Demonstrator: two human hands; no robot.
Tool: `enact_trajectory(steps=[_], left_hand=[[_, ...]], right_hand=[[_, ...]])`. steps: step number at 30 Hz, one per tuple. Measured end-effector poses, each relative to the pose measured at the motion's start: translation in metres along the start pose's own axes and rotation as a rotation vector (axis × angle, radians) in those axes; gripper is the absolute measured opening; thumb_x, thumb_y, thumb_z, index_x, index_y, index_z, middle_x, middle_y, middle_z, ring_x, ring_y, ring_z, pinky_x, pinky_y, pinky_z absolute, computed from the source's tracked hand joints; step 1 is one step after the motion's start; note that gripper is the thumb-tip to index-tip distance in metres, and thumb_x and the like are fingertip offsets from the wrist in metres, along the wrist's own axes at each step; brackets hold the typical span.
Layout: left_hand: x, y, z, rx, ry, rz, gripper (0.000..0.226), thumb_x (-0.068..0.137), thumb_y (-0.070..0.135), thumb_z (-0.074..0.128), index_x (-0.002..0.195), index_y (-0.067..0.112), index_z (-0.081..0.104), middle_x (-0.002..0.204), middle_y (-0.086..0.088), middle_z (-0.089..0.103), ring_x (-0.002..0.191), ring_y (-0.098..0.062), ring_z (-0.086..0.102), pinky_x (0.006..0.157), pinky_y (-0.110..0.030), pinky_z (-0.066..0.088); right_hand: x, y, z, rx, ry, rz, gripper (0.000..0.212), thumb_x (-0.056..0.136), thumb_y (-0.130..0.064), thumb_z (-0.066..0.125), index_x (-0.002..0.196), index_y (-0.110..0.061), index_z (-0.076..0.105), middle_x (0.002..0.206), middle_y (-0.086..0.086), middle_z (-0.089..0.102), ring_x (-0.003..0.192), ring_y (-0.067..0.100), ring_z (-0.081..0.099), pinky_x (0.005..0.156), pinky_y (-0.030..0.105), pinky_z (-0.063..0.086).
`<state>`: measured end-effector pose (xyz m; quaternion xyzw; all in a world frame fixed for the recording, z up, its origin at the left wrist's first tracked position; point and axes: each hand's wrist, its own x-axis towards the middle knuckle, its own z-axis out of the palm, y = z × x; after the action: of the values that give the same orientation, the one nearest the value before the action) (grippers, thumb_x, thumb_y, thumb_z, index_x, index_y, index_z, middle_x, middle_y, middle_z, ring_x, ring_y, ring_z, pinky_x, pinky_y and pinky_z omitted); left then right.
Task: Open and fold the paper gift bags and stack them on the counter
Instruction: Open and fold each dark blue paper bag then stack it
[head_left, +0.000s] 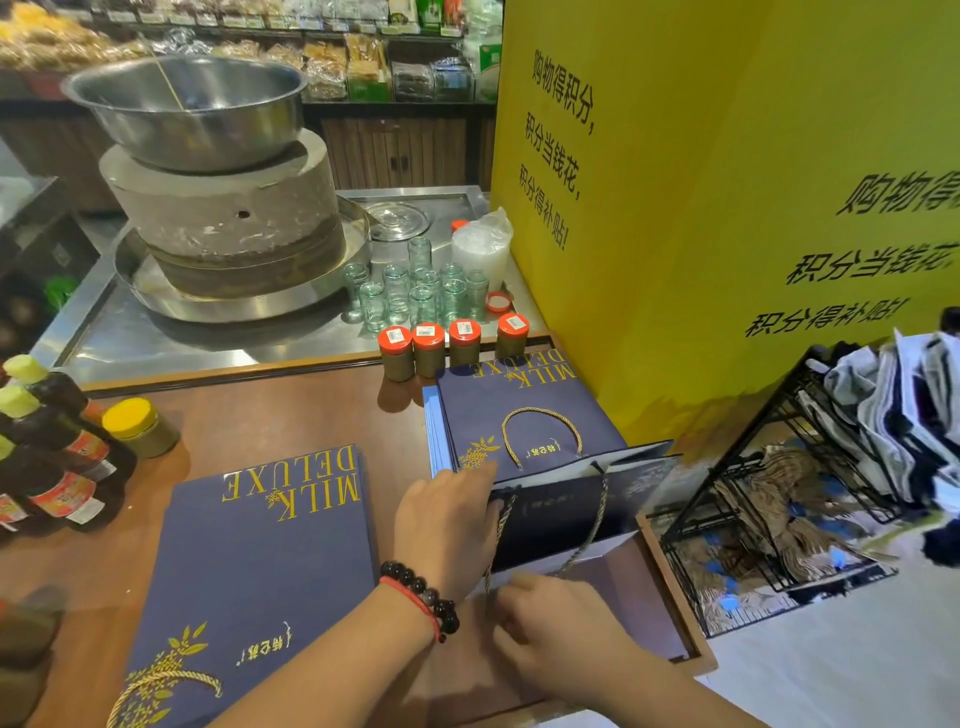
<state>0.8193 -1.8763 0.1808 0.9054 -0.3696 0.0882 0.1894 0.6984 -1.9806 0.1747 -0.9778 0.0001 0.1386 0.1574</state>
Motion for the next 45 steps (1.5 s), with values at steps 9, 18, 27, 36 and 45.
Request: enact_trajectory(steps=[9, 18, 27, 36, 45], left_hand=[[-0.008, 0.010, -0.016, 0.073, -0.199, 0.060, 0.017, 0.095, 0.032, 0.045, 0.099, 0.023, 0.059, 0.094, 0.005, 0.066, 0.092, -0.023, 0.061, 0.070, -0.032, 0.045], [-0.028, 0.017, -0.015, -0.085, -0.269, 0.216, 0.017, 0.092, 0.017, 0.044, 0.100, 0.025, 0.056, 0.099, 0.008, 0.060, 0.093, -0.019, 0.060, 0.075, -0.037, 0.052], [-0.116, 0.047, 0.037, -0.083, -0.263, 0.164, 0.034, 0.053, 0.011, 0.072, 0.083, 0.027, 0.071, 0.079, 0.009, 0.071, 0.068, -0.016, 0.070, 0.049, -0.029, 0.056], [-0.210, 0.081, 0.176, -0.055, -0.238, 0.001, 0.037, 0.070, 0.014, 0.043, 0.094, 0.017, 0.072, 0.106, -0.001, 0.068, 0.087, -0.024, 0.067, 0.067, -0.032, 0.055], [-0.230, 0.096, 0.255, 0.082, -0.379, -0.263, 0.073, 0.056, 0.011, 0.073, 0.128, 0.016, 0.060, 0.139, -0.012, 0.052, 0.129, -0.030, 0.050, 0.106, -0.045, 0.031]], right_hand=[[-0.004, 0.062, -0.043, -0.105, 0.671, 0.127, 0.045, 0.066, -0.027, 0.066, 0.110, -0.019, 0.067, 0.113, 0.001, 0.063, 0.108, 0.023, 0.058, 0.092, 0.044, 0.046], [-0.032, 0.080, -0.035, -0.307, 0.408, 0.164, 0.016, 0.065, -0.022, 0.062, 0.077, -0.028, 0.070, 0.062, -0.007, 0.065, 0.057, 0.024, 0.062, 0.047, 0.029, 0.044], [-0.074, 0.108, 0.057, -0.179, 0.540, -0.134, 0.030, 0.082, -0.020, 0.050, 0.098, -0.016, 0.076, 0.097, -0.001, 0.074, 0.084, 0.023, 0.070, 0.064, 0.034, 0.055], [-0.101, 0.169, 0.206, -0.177, 0.347, -0.046, 0.037, 0.078, -0.016, 0.065, 0.114, -0.021, 0.067, 0.118, 0.000, 0.064, 0.111, 0.025, 0.061, 0.089, 0.042, 0.040], [-0.091, 0.149, 0.269, -0.227, 0.157, 0.052, 0.073, 0.069, -0.027, 0.071, 0.139, -0.016, 0.053, 0.149, 0.014, 0.043, 0.138, 0.033, 0.041, 0.109, 0.053, 0.033]])
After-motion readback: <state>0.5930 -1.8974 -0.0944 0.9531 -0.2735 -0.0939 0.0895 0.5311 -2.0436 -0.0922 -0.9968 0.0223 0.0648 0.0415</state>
